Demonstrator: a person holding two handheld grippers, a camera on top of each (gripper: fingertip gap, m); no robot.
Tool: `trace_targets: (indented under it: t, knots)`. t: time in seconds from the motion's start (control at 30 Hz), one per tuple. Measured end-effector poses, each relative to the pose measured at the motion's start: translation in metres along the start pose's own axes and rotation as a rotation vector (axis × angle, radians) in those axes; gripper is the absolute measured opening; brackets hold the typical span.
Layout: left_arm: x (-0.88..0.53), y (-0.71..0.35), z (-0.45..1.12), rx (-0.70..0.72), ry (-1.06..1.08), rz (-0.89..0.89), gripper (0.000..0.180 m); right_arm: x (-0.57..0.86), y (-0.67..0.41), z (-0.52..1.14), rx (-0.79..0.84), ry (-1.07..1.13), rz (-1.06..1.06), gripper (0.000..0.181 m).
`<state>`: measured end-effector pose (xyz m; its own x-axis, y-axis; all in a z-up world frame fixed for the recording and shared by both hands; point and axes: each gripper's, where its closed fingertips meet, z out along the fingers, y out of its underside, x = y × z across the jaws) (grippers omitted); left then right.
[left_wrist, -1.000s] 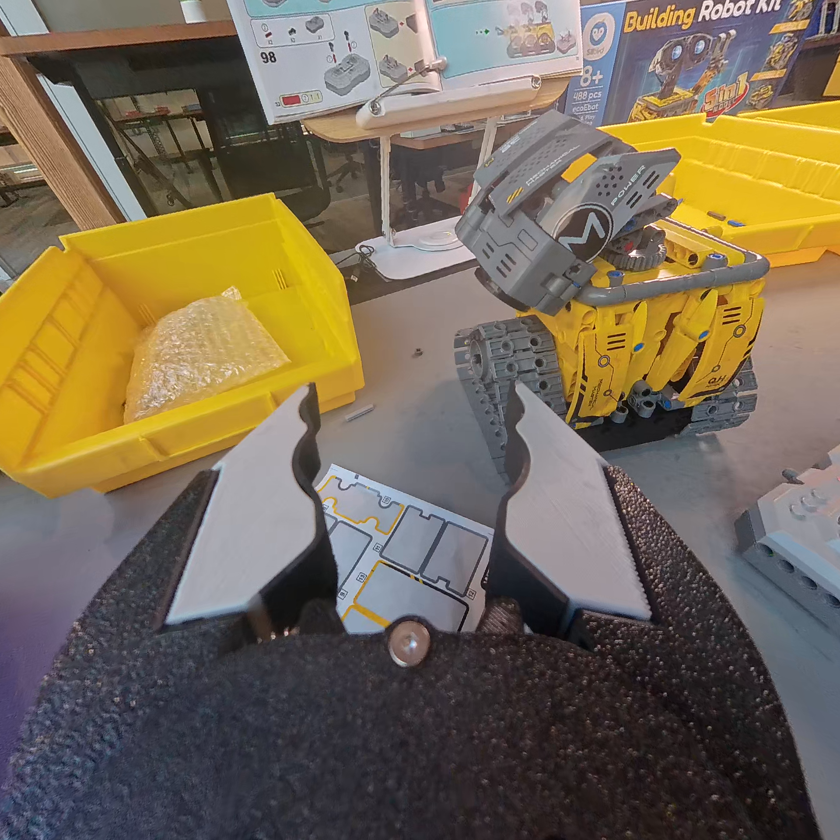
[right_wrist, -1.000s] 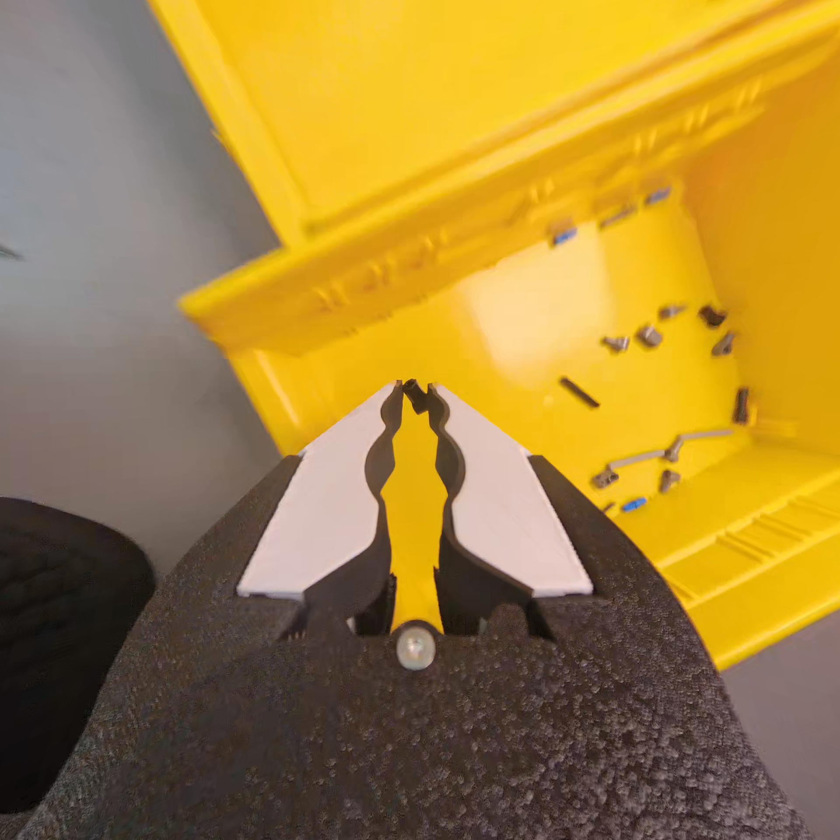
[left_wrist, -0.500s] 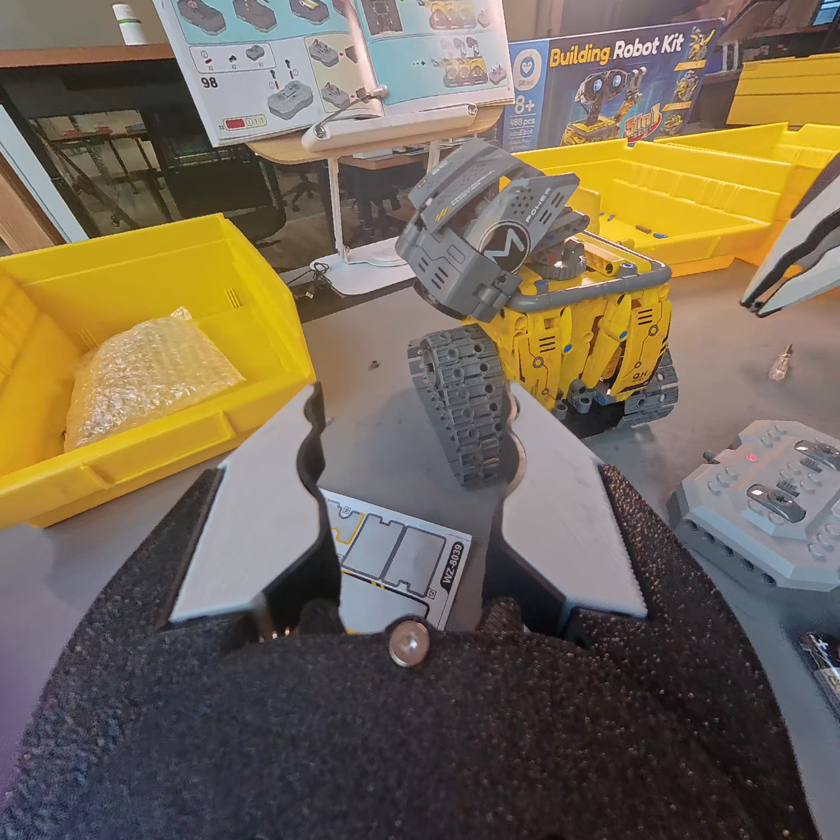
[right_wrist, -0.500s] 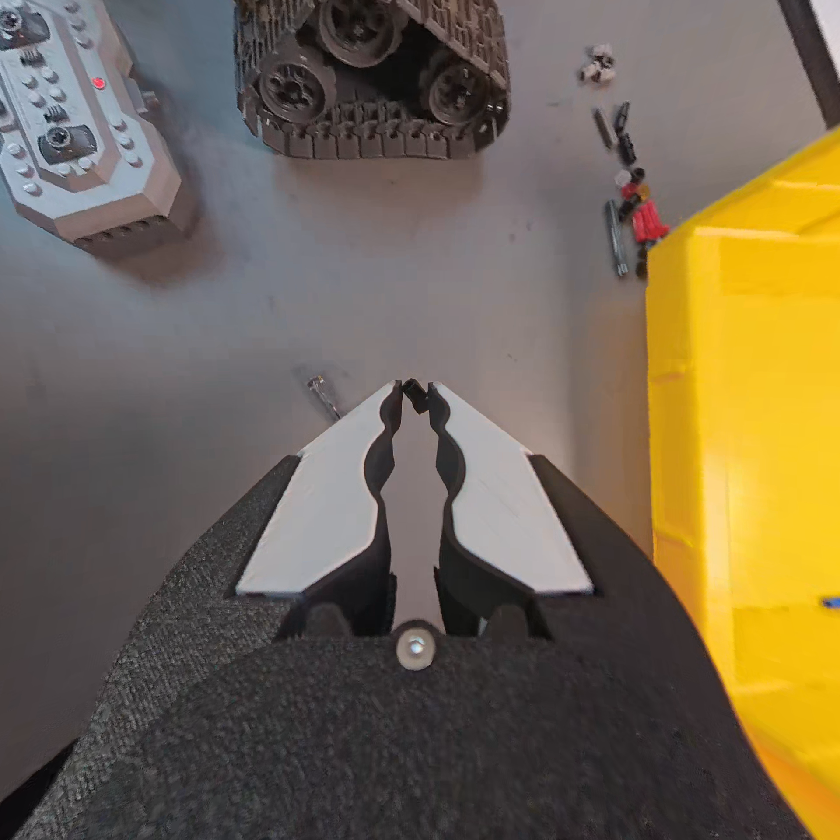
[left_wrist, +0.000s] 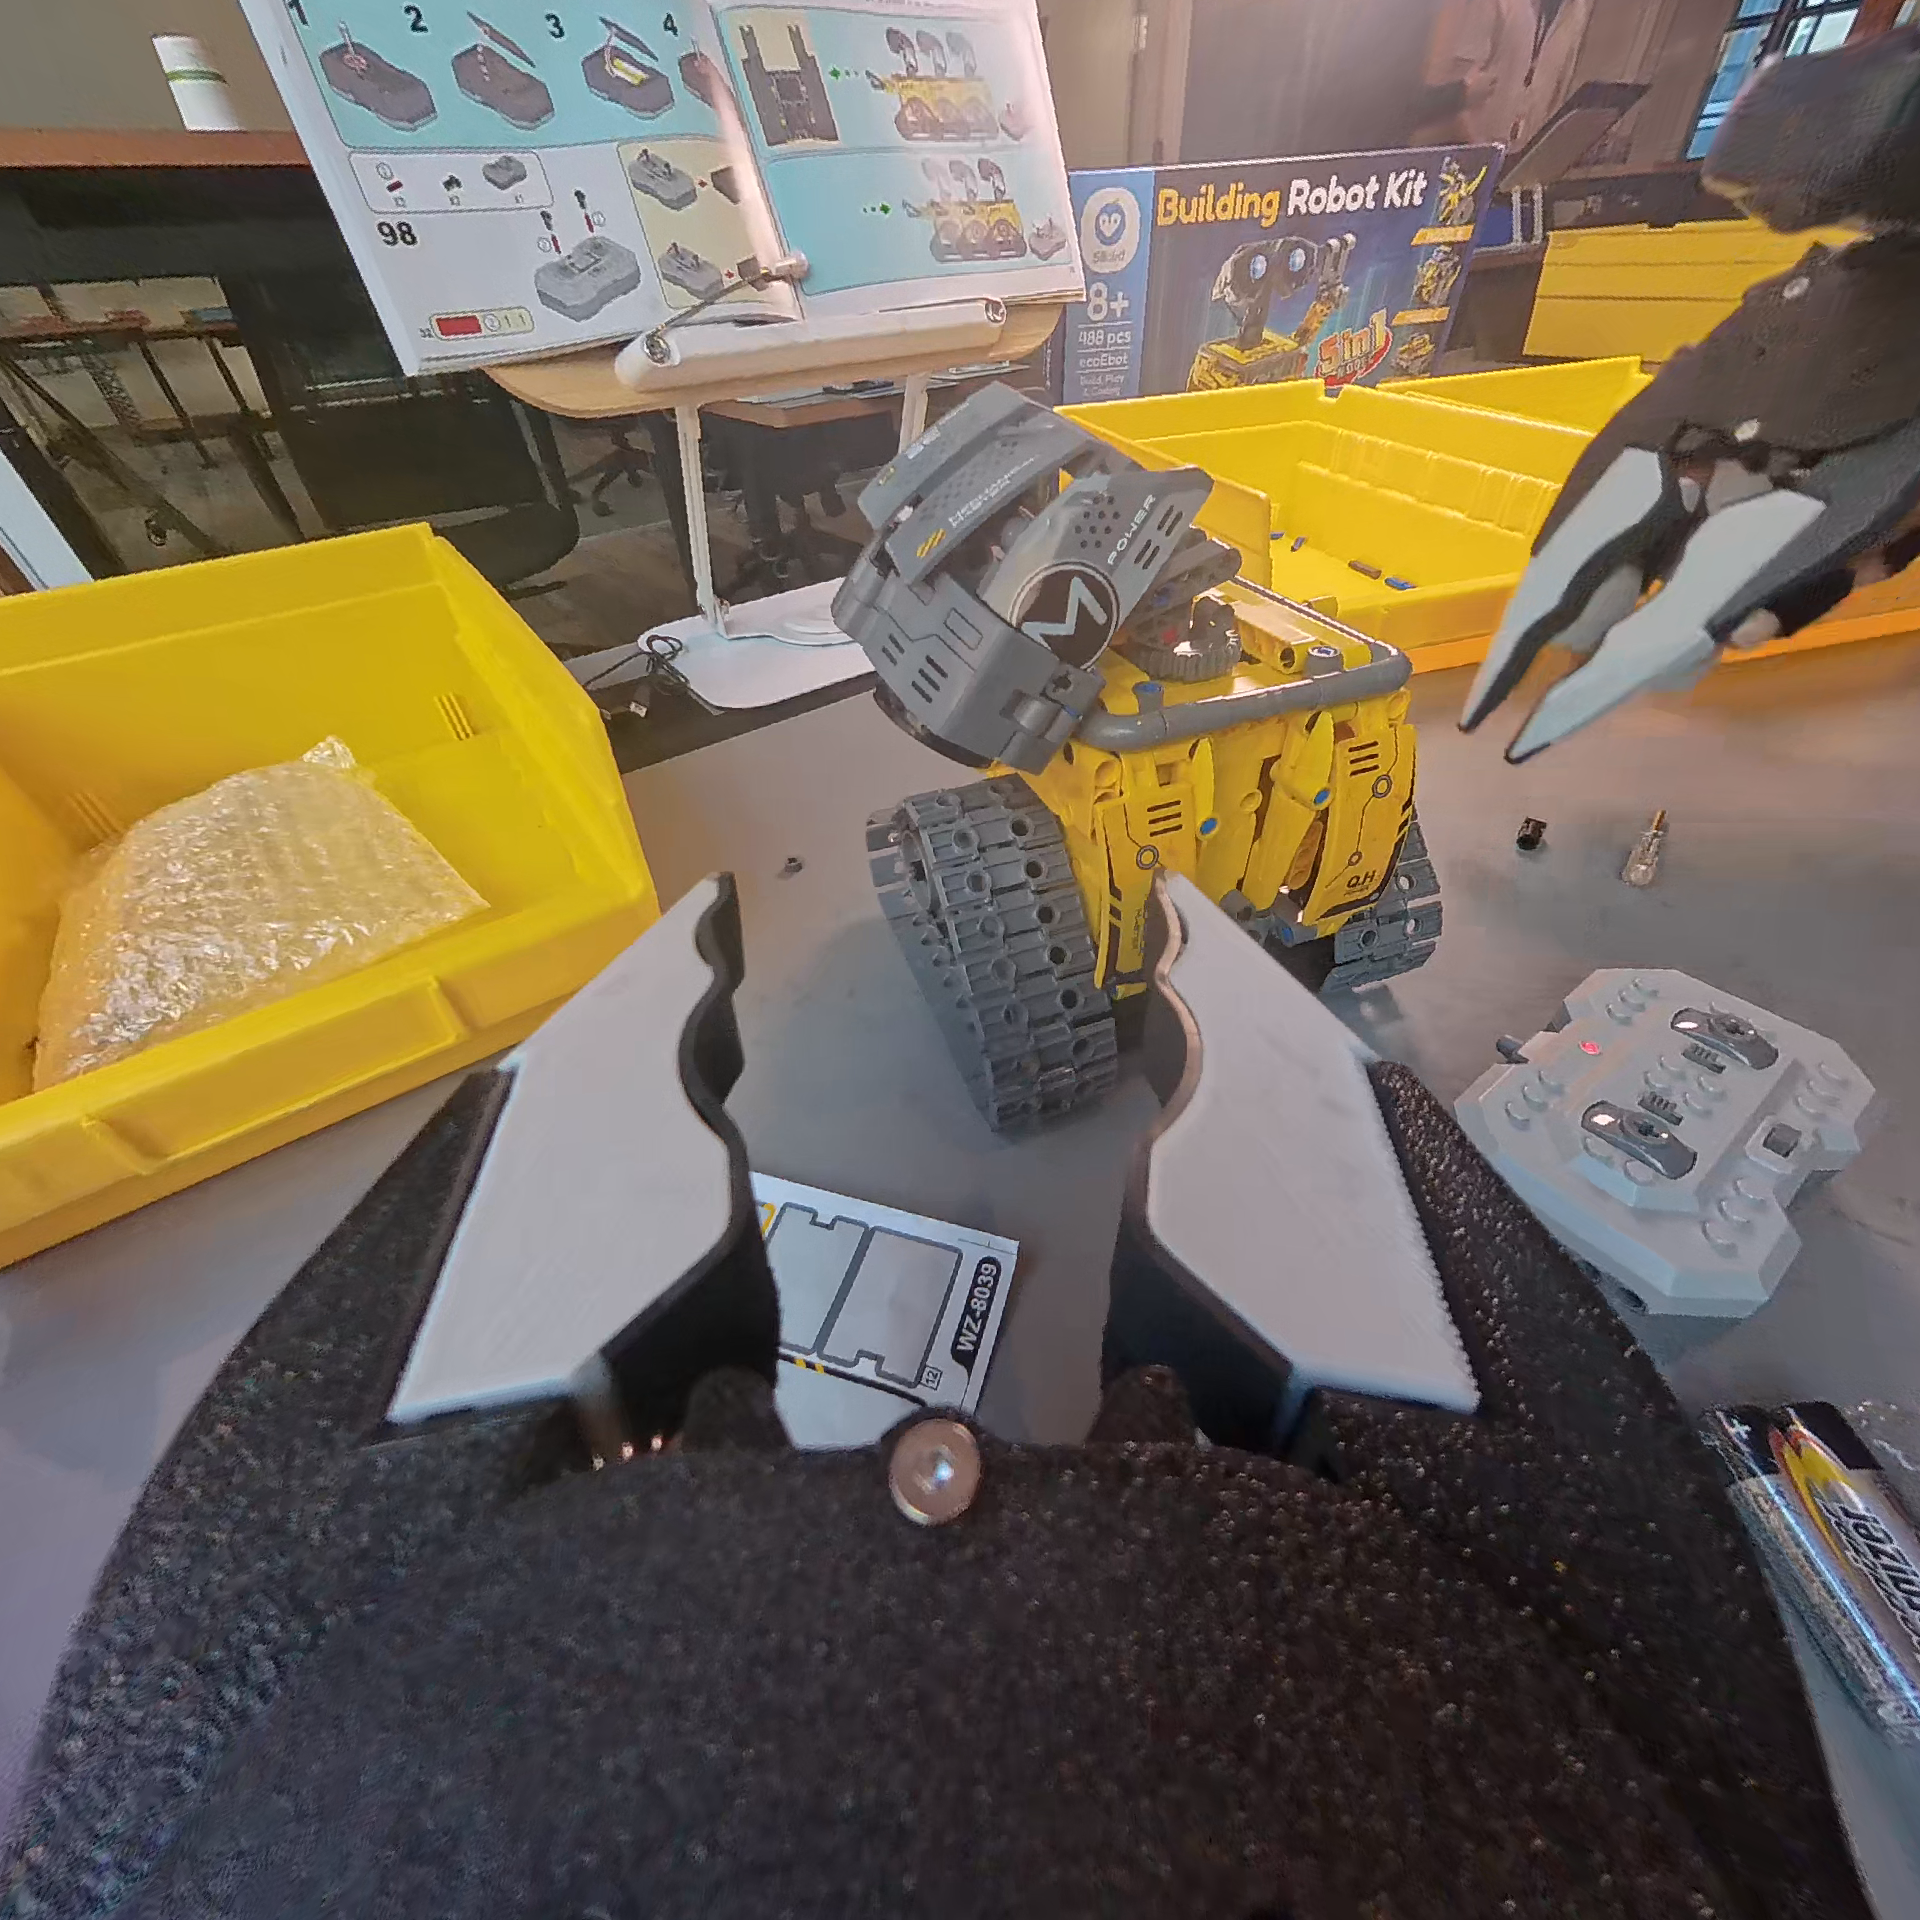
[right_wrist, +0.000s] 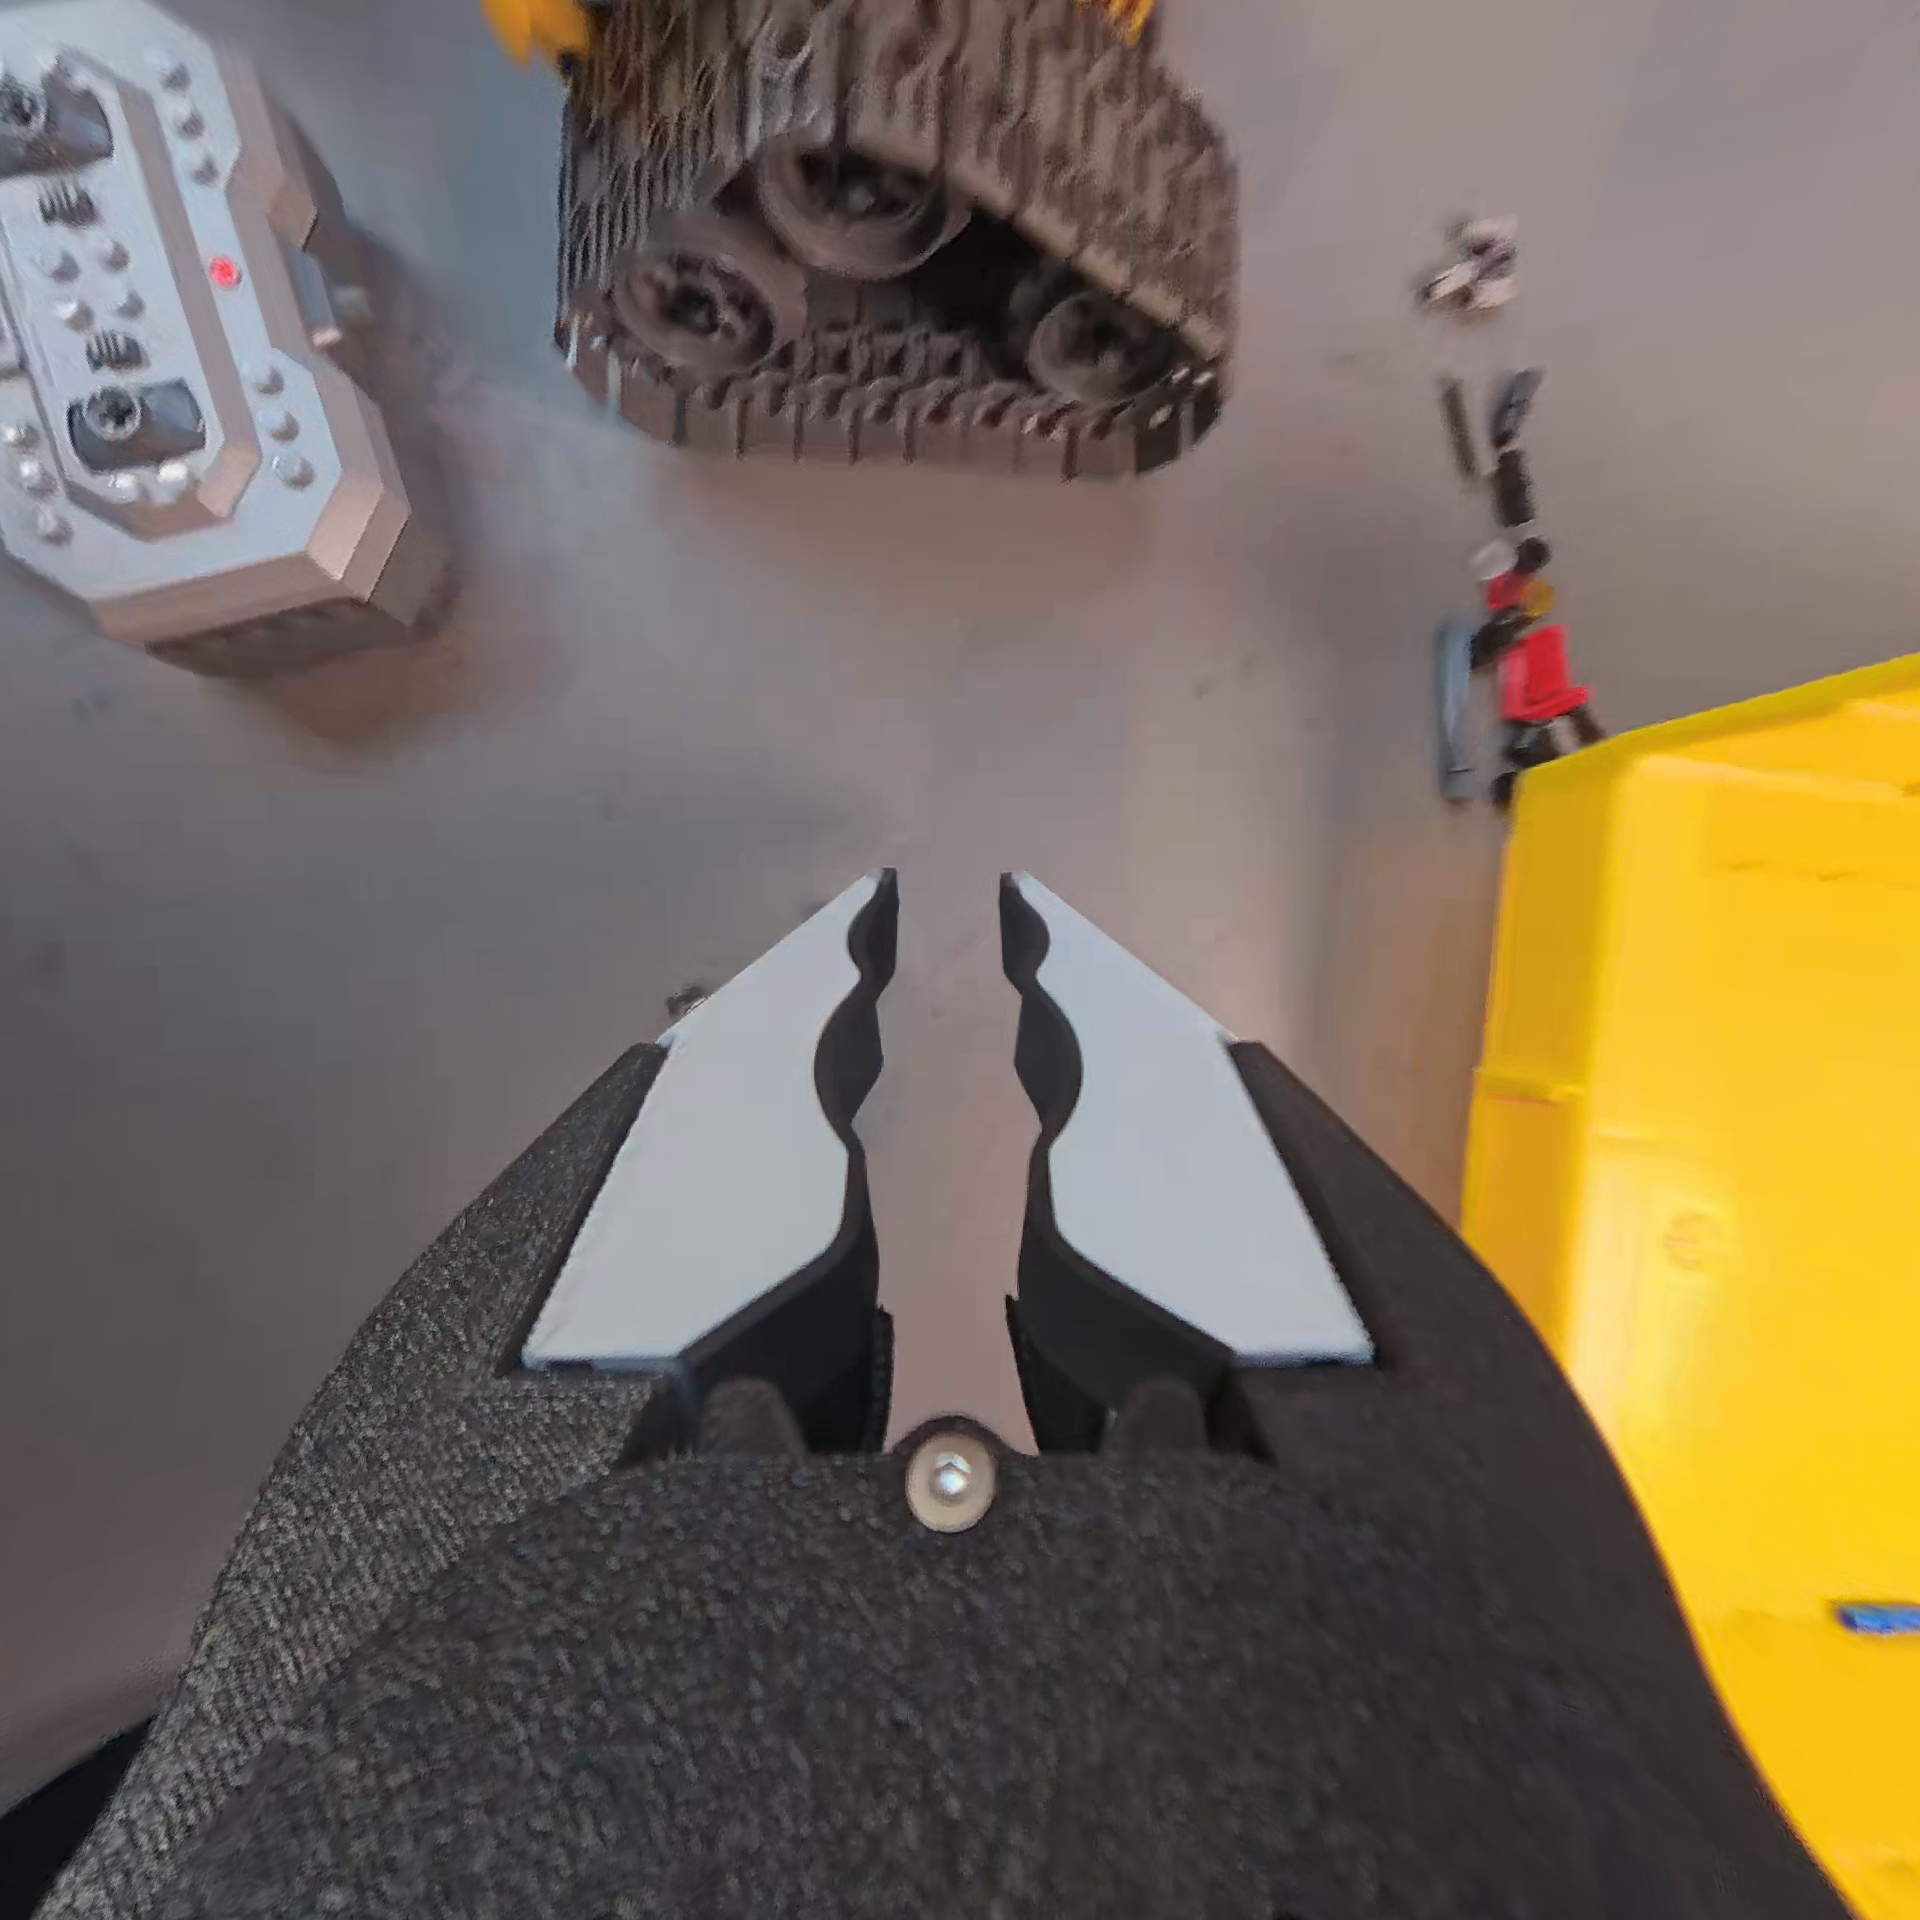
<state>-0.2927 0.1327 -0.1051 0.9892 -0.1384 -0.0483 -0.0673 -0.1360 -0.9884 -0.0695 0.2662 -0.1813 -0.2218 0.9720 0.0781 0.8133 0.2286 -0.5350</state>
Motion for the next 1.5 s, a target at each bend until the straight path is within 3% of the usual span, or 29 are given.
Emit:
trace_targets:
  t: [0.13,0.27,0.37,0.53,0.67,0.83,1.0,1.17,1.5]
  knots:
    - [0.002,-0.001,0.001,-0.001,0.011,-0.003,0.076,0.049,-0.036,-0.01,0.097,0.133,0.127,0.019]
    - [-0.001,-0.001,-0.003,0.001,-0.001,-0.004,0.075,0.081,-0.019,0.02,-0.003,0.209,0.217,0.018]
    - [-0.005,-0.002,-0.006,0.011,-0.01,-0.022,0.075,0.108,-0.001,0.021,-0.062,0.324,0.224,0.006]
    - [-0.005,-0.002,-0.004,0.016,0.007,-0.055,0.075,0.142,0.025,0.005,-0.132,0.483,0.204,0.002]
    - [-0.002,0.0,-0.003,0.005,0.012,-0.044,0.075,0.154,0.03,-0.004,-0.125,0.481,0.249,0.018]
    - [-0.003,0.0,-0.003,0.005,0.011,-0.05,0.075,0.125,-0.028,0.009,0.016,0.311,0.139,0.014]
    - [-0.003,-0.002,-0.005,0.009,0.009,-0.046,0.075,0.139,-0.036,0.039,-0.095,0.252,0.066,0.006]
    - [-0.007,-0.003,-0.006,0.013,0.003,-0.058,0.075,0.147,-0.031,0.057,-0.177,0.201,0.075,0.01]
    - [-0.005,0.0,-0.004,0.003,0.024,-0.074,0.075,0.14,-0.024,0.057,-0.186,0.084,0.106,0.011]
